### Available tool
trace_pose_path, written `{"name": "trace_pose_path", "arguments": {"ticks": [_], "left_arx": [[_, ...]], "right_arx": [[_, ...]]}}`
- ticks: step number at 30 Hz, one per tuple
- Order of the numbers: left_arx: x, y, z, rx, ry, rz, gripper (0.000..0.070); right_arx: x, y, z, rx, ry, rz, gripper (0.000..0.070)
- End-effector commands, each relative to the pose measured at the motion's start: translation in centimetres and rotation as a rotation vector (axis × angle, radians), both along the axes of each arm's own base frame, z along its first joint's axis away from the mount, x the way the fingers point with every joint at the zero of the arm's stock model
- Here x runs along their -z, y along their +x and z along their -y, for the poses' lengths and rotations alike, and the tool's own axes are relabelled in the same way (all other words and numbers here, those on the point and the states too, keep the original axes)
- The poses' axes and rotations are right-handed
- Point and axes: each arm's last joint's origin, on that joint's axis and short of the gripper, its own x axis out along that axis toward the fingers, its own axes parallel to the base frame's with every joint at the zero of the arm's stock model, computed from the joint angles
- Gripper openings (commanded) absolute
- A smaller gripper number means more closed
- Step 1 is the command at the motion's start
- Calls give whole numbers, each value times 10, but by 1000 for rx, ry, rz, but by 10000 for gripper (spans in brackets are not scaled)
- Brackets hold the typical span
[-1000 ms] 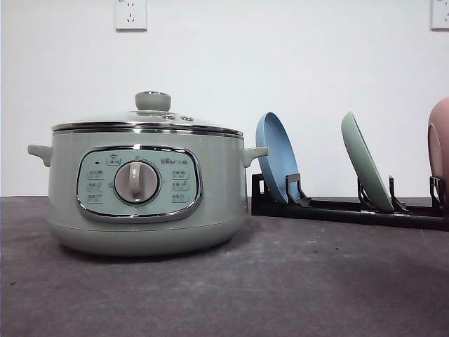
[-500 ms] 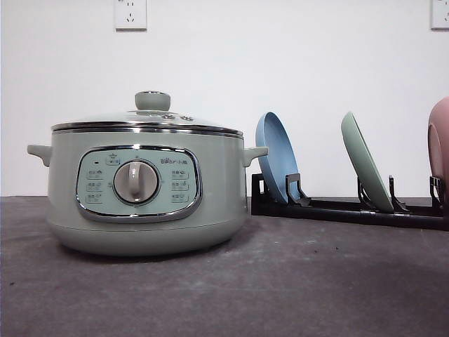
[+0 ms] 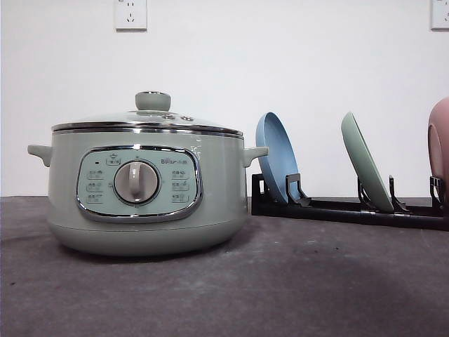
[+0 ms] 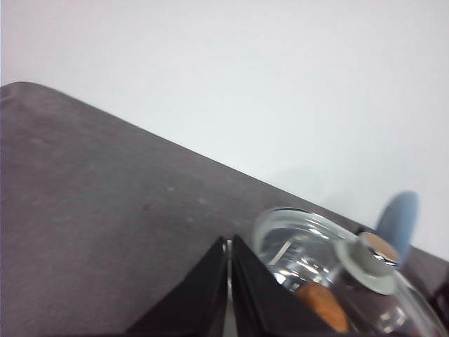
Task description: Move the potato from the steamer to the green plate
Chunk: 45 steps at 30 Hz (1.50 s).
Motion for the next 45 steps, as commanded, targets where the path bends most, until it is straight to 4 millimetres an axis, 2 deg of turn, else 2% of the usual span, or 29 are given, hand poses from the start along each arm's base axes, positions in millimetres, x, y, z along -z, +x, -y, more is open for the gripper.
{"name": "trace_pose_path", "arguments": {"ticks": [1,11,17,27,36,39,41,43,44,45], "left_arx": [[-12,1,1,30,57,0,2],[-56,19,5,231,180,-127,2],[-74,34,8,395,231,-222,1],[-87,50,25,700,231,-325,1],[-85,52,33,766,247,-330,3],[-85,52,33,765,246,-330,91],[-85,52,33,765,246,-330,251],[-85,52,33,765,246,-330,437],[-85,52,33,765,246,-330,513],[-85,52,33,765,246,-330,568]], "right_arx": [[-12,0,0,3,-35,1,0],[-67,16,-2,-98,-173,-161,0],[-89,33,-4,-215,-238,-306,0],[-98,53,-12,-431,-313,-532,0],[-98,55,-19,-501,-360,-575,0],[-98,55,-19,-501,-360,-576,45],[-98,55,-19,-500,-358,-577,215],[-98,55,-19,-499,-354,-578,424],[-98,55,-19,-499,-352,-579,498],[-98,55,-19,-499,-352,-579,530]]}}
